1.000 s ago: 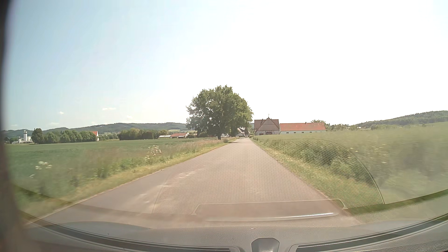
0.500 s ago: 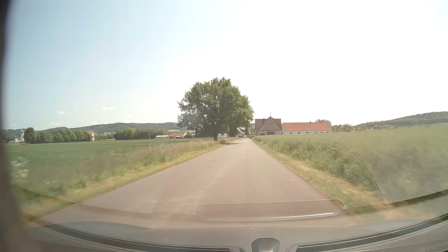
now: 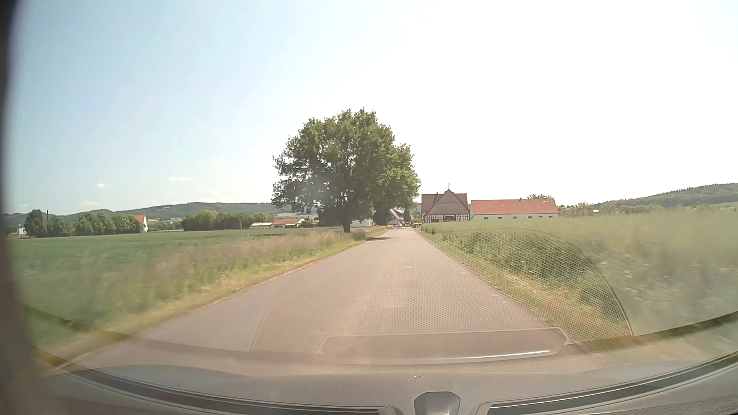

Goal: Follow the waypoints while adhering to traffic rules and regulations

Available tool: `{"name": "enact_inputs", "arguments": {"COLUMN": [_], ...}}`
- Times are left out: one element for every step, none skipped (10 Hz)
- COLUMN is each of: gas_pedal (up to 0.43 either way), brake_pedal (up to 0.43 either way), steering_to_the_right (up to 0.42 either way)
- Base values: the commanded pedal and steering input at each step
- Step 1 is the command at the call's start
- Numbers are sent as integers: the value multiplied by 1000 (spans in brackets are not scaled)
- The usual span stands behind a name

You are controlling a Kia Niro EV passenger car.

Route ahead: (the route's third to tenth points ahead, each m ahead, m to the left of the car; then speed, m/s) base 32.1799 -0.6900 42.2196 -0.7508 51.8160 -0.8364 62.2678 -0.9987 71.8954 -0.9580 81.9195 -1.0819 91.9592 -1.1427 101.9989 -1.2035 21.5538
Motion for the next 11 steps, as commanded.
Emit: {"name": "enact_inputs", "arguments": {"gas_pedal": [220,209,197,197,197,197,197,197,197,197,197], "brake_pedal": [6,6,6,6,6,6,6,6,6,6,6], "steering_to_the_right": [2,2,2,2,3,4,5,6,6,6,6]}}
